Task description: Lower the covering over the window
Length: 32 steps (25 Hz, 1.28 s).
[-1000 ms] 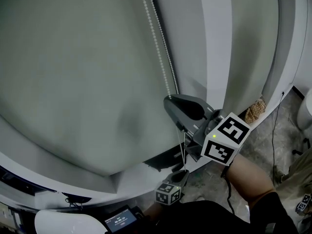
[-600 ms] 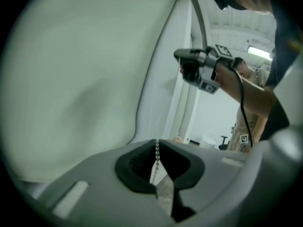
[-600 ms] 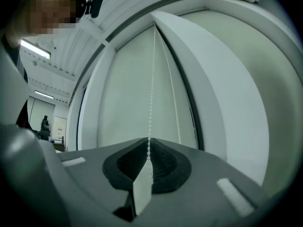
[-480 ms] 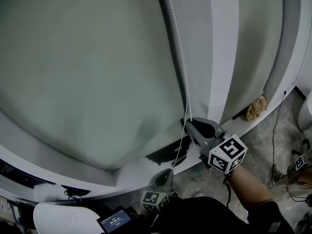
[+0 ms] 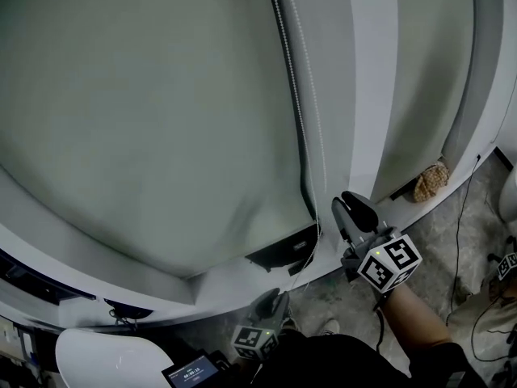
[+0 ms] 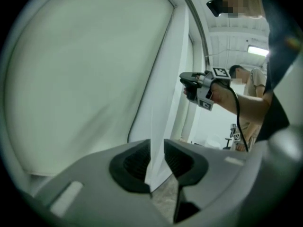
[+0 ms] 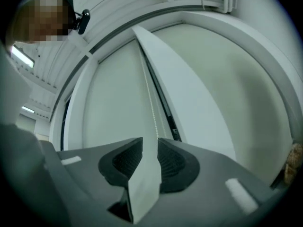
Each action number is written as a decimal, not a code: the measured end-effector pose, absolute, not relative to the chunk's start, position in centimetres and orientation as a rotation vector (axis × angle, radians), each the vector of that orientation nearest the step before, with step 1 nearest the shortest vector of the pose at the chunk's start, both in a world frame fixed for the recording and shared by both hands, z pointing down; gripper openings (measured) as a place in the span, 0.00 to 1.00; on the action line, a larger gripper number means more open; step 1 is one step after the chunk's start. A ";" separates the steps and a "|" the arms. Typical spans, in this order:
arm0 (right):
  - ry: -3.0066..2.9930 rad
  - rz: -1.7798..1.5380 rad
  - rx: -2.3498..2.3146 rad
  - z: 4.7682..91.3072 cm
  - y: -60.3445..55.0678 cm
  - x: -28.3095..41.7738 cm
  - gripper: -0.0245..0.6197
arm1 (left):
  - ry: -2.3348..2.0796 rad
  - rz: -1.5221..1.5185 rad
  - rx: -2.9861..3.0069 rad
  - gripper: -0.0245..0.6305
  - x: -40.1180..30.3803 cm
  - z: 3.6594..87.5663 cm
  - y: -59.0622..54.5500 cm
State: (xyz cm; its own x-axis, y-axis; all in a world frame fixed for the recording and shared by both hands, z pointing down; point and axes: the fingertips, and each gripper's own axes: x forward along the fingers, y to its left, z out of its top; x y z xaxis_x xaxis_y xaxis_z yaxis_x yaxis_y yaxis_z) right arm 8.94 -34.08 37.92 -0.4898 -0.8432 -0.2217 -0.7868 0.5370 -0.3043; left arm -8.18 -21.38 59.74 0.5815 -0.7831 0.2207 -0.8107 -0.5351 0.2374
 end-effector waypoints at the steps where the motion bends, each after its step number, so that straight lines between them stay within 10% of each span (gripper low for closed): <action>1: 2.401 -0.267 -1.359 38.5 -33.9 9.6 0.17 | -1.313 0.131 2.483 0.18 -8.8 60.1 -20.8; 32: 2.838 -0.692 -1.165 54.8 -1.0 -13.6 0.05 | -1.311 -0.141 2.264 0.17 -23.0 55.6 -0.3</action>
